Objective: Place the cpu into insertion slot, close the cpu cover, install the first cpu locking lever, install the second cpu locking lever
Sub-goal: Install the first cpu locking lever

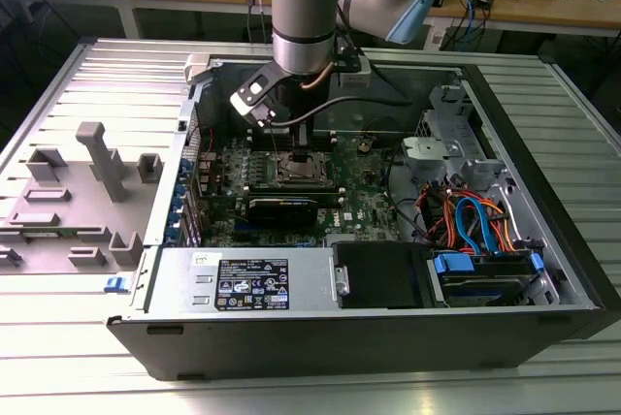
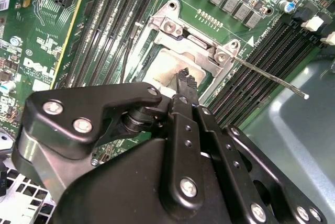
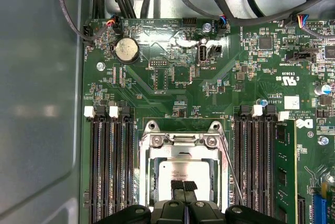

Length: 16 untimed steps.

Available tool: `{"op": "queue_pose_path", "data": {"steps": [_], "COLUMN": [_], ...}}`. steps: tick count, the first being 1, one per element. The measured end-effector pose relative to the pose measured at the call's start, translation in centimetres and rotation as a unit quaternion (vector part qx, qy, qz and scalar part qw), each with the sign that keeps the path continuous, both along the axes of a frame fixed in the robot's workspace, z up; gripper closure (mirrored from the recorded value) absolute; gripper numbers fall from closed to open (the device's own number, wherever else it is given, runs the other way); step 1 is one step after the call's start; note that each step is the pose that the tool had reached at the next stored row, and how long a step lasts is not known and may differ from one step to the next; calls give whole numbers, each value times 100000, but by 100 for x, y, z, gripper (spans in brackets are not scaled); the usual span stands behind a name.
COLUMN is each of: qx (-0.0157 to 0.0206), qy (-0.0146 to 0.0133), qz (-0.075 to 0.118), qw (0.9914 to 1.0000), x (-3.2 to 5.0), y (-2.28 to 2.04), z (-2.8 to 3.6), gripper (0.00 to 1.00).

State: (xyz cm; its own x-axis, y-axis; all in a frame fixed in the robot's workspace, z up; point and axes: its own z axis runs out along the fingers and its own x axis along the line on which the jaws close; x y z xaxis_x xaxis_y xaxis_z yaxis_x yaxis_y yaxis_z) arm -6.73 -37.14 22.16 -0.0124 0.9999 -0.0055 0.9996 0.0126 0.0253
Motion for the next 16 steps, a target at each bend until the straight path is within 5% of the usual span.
{"op": "queue_pose_path", "data": {"steps": [6, 11, 13, 16], "qx": [-10, -112, -123, -128], "qy": [3, 4, -9, -8], "qz": [-2, 39, 2107, 5723], "qw": [100000, 100000, 99978, 99836], "x": [-1, -1, -1, -1], "y": [-1, -1, -1, -1], "z": [192, 452, 453, 452], "gripper": [89, 89, 89, 89]}}
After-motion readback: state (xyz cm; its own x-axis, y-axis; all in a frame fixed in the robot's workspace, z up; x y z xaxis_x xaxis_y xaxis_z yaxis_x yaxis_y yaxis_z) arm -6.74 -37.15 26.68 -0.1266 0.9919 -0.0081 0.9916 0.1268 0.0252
